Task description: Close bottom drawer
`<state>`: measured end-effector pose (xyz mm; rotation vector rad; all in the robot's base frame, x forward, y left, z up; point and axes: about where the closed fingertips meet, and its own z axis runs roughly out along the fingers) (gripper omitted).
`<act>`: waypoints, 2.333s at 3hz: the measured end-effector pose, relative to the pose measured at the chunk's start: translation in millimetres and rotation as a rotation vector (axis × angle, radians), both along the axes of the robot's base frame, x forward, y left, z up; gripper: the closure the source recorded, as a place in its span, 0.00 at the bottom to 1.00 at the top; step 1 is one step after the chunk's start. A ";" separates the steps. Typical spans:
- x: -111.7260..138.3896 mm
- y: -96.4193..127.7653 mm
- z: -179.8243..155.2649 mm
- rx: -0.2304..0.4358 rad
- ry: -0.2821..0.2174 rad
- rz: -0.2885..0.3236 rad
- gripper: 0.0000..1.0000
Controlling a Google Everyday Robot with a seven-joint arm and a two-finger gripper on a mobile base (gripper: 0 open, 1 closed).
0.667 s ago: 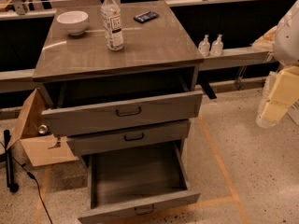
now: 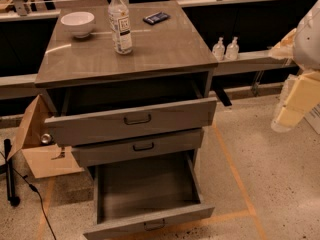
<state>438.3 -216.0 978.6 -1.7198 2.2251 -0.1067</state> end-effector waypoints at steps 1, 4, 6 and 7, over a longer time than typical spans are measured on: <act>3.7 2.8 -11.7 0.041 -0.015 -0.003 0.38; 9.8 54.6 -156.0 0.202 -0.109 0.120 1.00; -2.7 73.3 -240.7 0.105 -0.133 0.193 1.00; -2.8 74.0 -240.3 0.107 -0.133 0.192 1.00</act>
Offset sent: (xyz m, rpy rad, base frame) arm 0.0259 0.0263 -0.1145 0.2273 -0.0921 0.0012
